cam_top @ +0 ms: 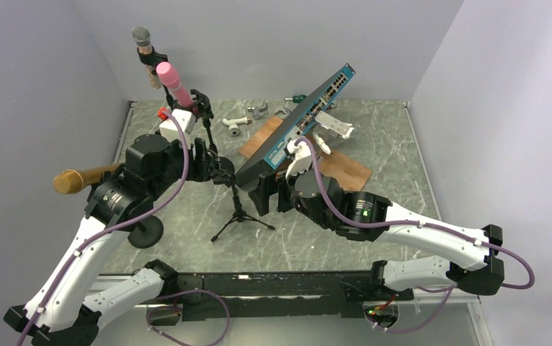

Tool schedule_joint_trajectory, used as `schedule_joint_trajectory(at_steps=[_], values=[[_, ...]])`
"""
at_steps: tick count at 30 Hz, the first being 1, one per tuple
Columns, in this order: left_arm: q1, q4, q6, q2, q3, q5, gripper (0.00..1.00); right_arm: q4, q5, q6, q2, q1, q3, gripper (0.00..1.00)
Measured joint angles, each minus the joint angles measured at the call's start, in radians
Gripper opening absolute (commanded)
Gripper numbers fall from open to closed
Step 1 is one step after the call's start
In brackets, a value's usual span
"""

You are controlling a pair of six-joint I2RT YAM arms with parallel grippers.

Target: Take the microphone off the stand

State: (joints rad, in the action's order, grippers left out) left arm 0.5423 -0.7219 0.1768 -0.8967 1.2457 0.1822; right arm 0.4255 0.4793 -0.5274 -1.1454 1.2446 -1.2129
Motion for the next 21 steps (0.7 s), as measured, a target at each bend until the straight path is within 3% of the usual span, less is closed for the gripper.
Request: schedule_joint_trajectory(at_steps=[8, 12, 16, 21], values=[[0.001, 0.006, 0.001, -0.003, 0.000, 0.000, 0.54, 0.133, 0.152, -0.134, -0.016, 0.000, -0.037, 1.00], [0.001, 0.006, 0.002, -0.004, 0.000, 0.000, 0.42, 0.249, 0.264, -0.237, -0.075, 0.000, -0.131, 1.00], [0.001, 0.006, 0.002, -0.005, 0.000, 0.000, 0.37, 0.298, 0.304, -0.247, -0.089, 0.001, -0.136, 1.00], [0.001, -0.002, 0.002, -0.009, 0.007, -0.001, 0.22, 0.295, 0.332, -0.209, -0.082, 0.003, -0.113, 1.00]])
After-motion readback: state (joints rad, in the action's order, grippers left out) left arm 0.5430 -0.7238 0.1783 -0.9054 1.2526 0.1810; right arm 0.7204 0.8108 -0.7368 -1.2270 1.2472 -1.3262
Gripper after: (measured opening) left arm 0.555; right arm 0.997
